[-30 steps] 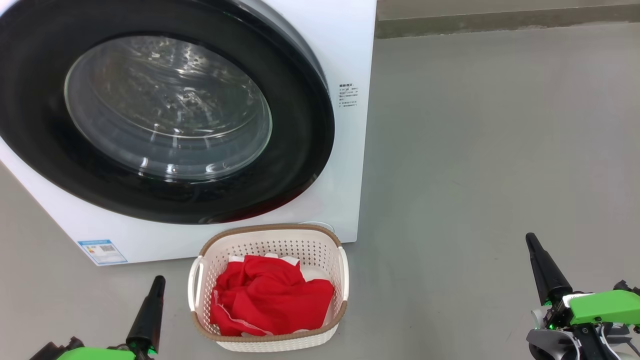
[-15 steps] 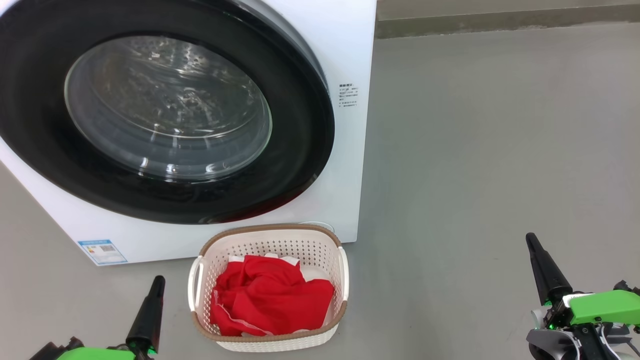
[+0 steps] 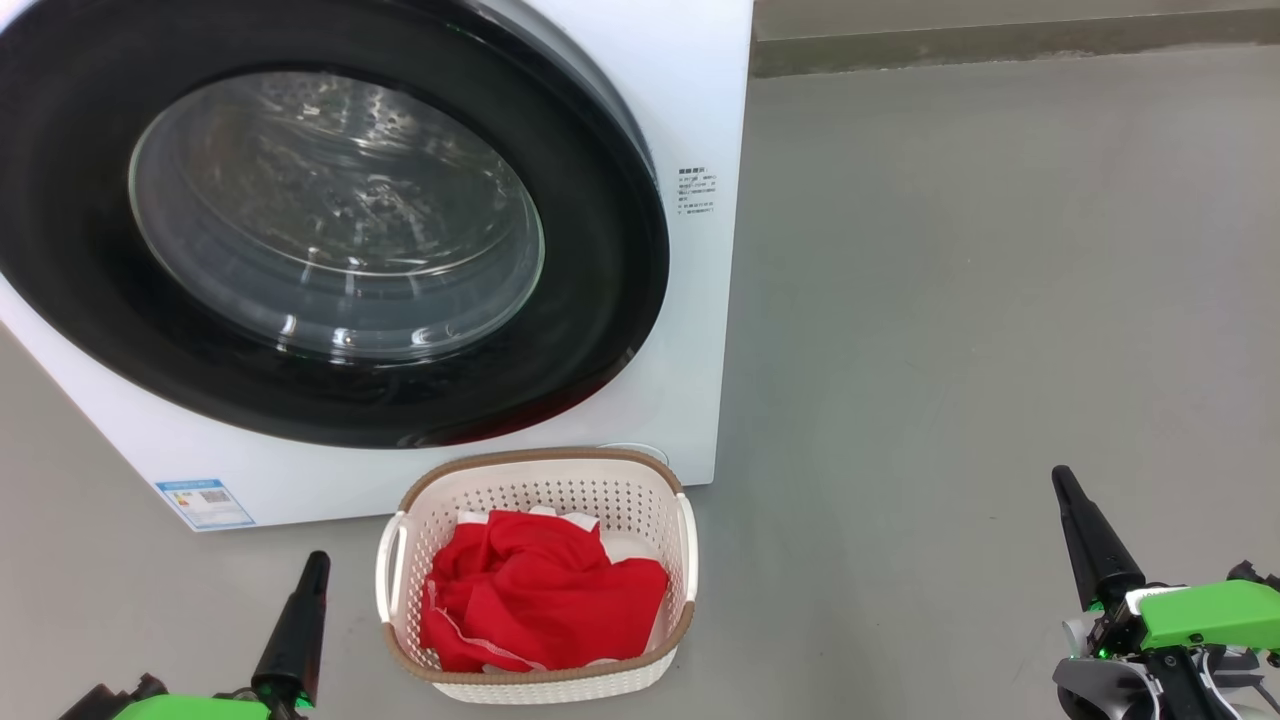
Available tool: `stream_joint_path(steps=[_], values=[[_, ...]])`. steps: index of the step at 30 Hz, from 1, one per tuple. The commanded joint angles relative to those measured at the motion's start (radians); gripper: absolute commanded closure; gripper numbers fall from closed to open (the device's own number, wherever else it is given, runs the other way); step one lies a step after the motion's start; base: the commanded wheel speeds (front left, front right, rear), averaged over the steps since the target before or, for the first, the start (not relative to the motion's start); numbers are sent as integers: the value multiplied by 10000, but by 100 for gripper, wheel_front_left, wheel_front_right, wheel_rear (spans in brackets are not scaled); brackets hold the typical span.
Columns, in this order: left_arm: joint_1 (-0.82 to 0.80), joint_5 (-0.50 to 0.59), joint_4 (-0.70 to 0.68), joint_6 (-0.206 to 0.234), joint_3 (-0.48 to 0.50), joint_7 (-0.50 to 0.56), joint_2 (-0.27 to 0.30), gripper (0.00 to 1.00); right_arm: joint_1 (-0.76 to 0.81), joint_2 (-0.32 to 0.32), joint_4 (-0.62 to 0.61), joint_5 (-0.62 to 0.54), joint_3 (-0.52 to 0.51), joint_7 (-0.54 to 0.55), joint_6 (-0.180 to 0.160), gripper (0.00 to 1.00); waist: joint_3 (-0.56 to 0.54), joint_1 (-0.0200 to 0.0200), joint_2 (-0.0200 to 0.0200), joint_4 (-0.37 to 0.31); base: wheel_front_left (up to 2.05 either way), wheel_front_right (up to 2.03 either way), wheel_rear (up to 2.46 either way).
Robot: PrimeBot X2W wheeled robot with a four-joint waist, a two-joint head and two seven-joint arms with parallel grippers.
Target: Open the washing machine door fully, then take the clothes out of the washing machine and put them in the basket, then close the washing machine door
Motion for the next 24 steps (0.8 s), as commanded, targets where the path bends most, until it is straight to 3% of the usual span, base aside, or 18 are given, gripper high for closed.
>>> stream_joint_path(steps=[1, 24], values=[[-420, -39, -208, -69, 365, 62, 81, 100, -424, -63, -293, -77, 137, 47, -6, 100, 0, 1, 0, 0, 0, 0, 0], [-420, -32, -208, -69, 374, 68, 75, 100, -425, -54, -293, -87, 124, 58, -6, 100, 0, 1, 0, 0, 0, 0, 0]])
